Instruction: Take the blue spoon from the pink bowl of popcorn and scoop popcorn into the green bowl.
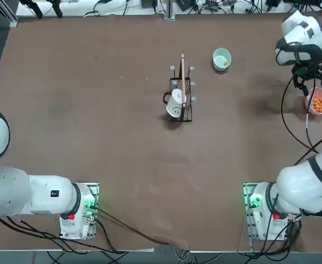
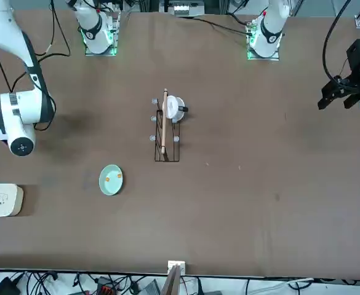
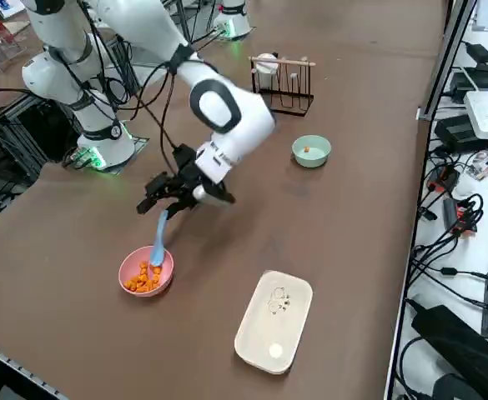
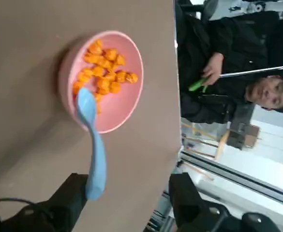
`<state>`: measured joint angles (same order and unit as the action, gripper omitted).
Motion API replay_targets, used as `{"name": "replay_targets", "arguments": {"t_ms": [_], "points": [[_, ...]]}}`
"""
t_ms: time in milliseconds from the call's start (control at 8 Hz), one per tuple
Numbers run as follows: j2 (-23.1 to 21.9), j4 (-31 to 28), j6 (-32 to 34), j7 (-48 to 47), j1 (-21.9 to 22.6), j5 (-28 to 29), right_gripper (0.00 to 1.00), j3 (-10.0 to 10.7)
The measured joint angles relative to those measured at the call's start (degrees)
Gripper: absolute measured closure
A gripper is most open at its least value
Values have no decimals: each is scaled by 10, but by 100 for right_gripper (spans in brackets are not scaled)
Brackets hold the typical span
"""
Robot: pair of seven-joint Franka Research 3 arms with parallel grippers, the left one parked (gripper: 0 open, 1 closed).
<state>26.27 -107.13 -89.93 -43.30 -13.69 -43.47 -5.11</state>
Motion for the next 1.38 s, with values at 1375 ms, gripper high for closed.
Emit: {"name": "replay_targets", "arguments": {"t_ms": [1375], "points": [[-63, 275, 75, 289, 13, 400, 0, -24]]}}
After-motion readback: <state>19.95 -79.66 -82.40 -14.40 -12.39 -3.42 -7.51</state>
